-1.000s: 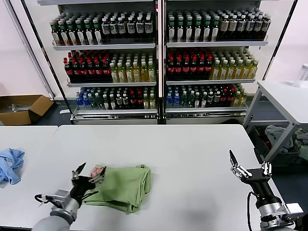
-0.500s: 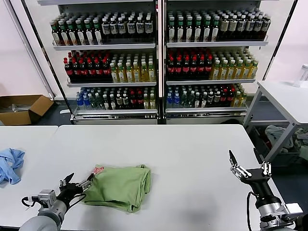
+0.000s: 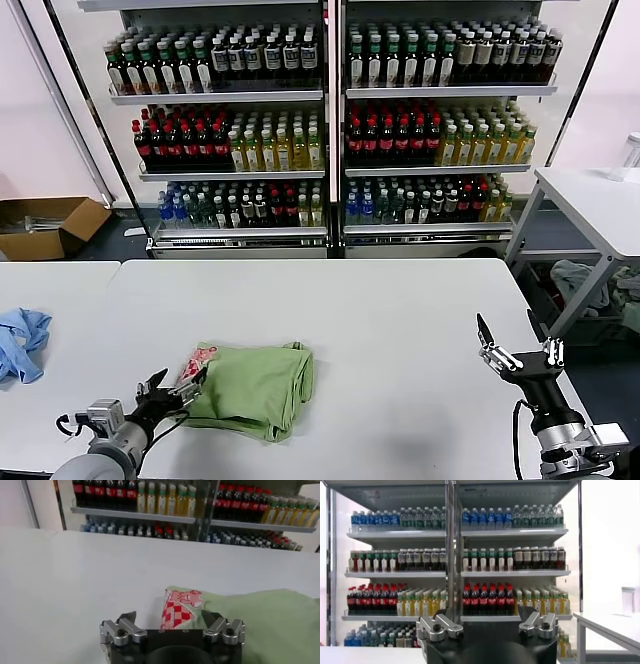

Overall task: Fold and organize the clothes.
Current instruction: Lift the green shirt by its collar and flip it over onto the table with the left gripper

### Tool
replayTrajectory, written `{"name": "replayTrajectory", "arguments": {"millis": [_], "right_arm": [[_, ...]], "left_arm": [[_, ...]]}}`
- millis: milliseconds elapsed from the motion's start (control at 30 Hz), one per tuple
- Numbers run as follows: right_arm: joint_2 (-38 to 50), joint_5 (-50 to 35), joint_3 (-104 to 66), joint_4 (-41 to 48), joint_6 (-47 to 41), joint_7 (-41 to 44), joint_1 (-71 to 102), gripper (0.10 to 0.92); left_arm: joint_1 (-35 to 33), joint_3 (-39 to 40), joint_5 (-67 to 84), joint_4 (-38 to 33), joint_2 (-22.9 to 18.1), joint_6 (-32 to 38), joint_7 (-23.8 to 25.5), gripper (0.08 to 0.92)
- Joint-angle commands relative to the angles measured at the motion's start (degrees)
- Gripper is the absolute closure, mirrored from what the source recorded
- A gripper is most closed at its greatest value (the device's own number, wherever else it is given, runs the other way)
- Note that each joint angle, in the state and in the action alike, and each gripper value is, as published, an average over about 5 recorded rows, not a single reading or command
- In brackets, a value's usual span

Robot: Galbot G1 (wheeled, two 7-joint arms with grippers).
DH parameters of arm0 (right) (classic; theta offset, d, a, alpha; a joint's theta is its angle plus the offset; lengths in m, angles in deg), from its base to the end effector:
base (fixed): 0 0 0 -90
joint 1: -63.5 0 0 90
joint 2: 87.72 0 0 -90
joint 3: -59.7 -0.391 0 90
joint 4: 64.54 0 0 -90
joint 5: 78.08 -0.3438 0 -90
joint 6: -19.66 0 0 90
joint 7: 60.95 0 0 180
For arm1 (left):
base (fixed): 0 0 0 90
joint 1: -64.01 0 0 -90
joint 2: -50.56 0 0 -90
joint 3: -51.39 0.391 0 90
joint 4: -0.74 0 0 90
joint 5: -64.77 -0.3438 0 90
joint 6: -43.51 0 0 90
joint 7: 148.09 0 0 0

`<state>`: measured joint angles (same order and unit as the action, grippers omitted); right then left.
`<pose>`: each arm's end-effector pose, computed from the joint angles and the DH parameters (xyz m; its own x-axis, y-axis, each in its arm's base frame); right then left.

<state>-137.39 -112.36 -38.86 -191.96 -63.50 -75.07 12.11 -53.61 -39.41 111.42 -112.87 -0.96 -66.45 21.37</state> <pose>0.1408 -0.1488 -0.2564 -0.9961 -0.0664 -0.0587 -0.0651 0.9976 -0.0245 0.1884 0.1611 -0.3193 -0.8639 0.1050 0.4927 0.0497 0.9910 -0.1240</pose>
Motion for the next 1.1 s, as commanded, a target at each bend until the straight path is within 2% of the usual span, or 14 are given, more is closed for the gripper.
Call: {"name": "replayTrajectory", "arguments": {"millis": [33,467,567,833,1100], "right_arm": [[0.0,0.2,0.1,0.1,0.0,0.0,-0.1,0.203],[0.1,0.2,-0.2,0.1,0.3,0.0,0.2,0.203],[0.0,0.2,-0.1,0.0,0.3,0.0,0.1,0.203],[0.0,0.2,0.0,0.1,0.3,-0.1,0.1,0.203],[-0.1,0.4,0.3,0.0,0.3,-0.1,-0.3,0.203]], "left_arm": [[0.8,0.6,2.4,2.1,-0.6,-0.2,1.5,0.177],[0.9,0.6,3.9,5.8,-0.8,1.6,3.8,0.177],[0.7,1.0,2.6,5.4,-0.9,2.4,4.2,0.207],[0.0,2.4,-0.5,4.6,-0.9,4.8,4.1,0.432],[-1.2,2.3,-3.2,1.5,0.1,7.8,1.4,0.657]]}}
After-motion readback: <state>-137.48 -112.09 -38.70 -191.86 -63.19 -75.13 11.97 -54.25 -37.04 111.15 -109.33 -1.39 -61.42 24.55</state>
